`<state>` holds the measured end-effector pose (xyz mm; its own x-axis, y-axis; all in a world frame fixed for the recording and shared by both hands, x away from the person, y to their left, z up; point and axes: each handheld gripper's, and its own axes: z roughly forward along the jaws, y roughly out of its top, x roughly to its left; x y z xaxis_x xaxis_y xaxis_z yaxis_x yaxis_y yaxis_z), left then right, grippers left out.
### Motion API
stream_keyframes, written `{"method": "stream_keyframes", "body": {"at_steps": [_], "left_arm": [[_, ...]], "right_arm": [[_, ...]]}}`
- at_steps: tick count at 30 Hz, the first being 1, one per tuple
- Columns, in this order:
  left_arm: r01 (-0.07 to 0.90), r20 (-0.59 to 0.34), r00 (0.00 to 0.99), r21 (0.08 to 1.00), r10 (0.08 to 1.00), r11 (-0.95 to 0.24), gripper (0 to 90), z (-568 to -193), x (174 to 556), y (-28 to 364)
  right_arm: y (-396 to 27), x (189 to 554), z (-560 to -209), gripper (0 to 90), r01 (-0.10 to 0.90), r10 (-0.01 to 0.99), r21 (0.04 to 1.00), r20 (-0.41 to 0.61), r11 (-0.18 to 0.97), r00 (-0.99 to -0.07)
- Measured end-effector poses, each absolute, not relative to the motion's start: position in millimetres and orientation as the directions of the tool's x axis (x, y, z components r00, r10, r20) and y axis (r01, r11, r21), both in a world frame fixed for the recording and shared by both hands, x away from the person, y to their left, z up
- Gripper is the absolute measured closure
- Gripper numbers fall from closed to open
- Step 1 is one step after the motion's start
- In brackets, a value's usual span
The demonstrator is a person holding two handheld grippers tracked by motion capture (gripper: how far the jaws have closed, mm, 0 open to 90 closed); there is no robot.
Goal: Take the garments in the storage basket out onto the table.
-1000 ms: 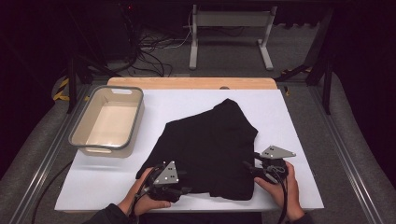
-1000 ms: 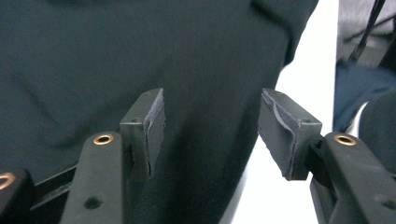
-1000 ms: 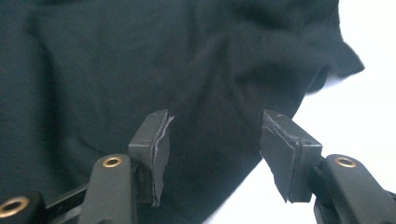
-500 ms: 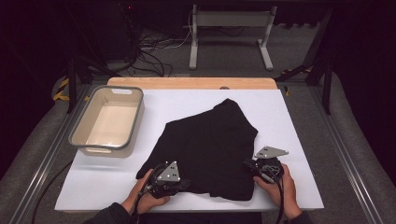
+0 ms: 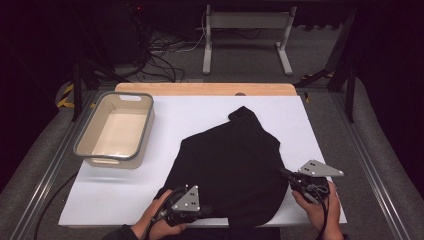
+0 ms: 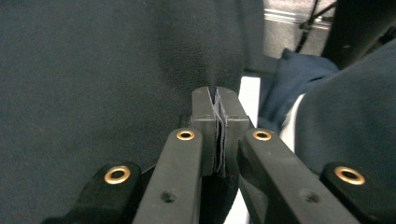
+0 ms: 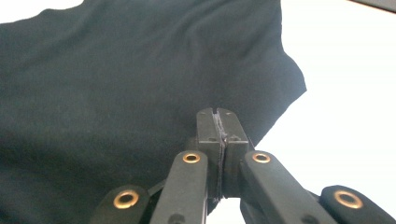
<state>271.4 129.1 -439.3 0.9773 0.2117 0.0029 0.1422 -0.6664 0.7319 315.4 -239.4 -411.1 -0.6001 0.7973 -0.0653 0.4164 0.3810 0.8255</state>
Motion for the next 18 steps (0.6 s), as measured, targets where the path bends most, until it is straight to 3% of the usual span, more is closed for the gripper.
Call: {"method": "stream_keyframes", "body": {"at_steps": [8,9,14,18], "left_arm": [[0.104,0.025,0.982,0.753,0.186,-0.65,84.8,-430,252,119],[0.111,0.024,0.98,0.761,0.198,-0.639,80.6,-427,252,121],[0.111,0.032,0.973,0.802,0.227,-0.587,60.2,-413,257,131],[0.125,0.076,0.943,0.823,0.325,-0.555,45.2,-401,281,142]], "right_arm": [[-254,302,-407,89.6,0.419,0.821,0.841,-0.049,0.341,-0.569],[-255,302,-407,89.4,0.419,0.826,0.845,-0.048,0.334,-0.561],[-253,310,-407,70.7,0.418,0.842,0.857,-0.034,0.302,-0.538],[-244,331,-407,58.6,0.385,0.822,0.873,-0.03,0.298,-0.569]]}}
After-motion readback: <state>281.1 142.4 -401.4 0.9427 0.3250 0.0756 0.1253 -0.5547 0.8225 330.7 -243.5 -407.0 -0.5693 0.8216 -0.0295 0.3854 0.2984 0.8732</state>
